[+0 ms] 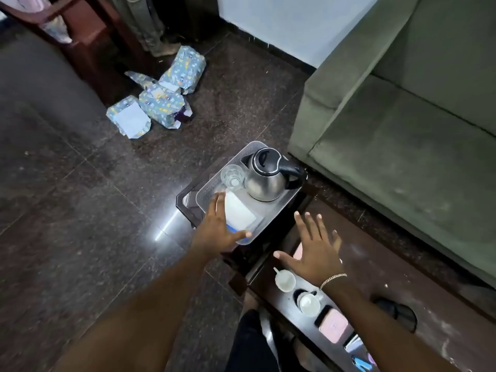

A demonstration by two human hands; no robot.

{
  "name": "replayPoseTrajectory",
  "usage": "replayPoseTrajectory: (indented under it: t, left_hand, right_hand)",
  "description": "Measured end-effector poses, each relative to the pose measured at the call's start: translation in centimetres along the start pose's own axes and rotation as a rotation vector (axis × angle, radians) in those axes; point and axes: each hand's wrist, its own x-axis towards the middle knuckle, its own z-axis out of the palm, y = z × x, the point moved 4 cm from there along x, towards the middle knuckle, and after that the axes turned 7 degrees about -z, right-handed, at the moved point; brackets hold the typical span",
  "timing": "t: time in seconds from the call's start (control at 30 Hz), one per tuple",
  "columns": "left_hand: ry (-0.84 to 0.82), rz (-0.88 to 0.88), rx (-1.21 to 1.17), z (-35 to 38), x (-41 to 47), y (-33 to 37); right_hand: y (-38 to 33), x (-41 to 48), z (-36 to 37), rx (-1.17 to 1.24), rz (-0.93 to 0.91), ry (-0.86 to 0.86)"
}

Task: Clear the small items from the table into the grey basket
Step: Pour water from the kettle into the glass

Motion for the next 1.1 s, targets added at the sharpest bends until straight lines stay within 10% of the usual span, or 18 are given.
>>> replayPoseTrajectory:
  t: [0.23,0.7,0.97,1.1]
  left_hand:
    - [0.043,-0.357,-0.426,1.9,7.0,-3.4]
    - [0.289,-0.282,-0.735,8.0,17.2,-5.9]
    - [0.367,-0.209,-0.657,9.1,18.2,-6.9]
    - [0.384,-0.188,-0.669,9.4,18.2,-7.3]
  right_hand:
    - [-0.5,6.2,-0.4,0.043,-0.034,0.018]
    - [7.1,18.1,1.9,0.599,0.055,0.372]
    - [7.2,24.0,0.5,0.915,-0.193,-0.164]
    - [7.3,24.5,0.9,0.916,-0.175,-0.151]
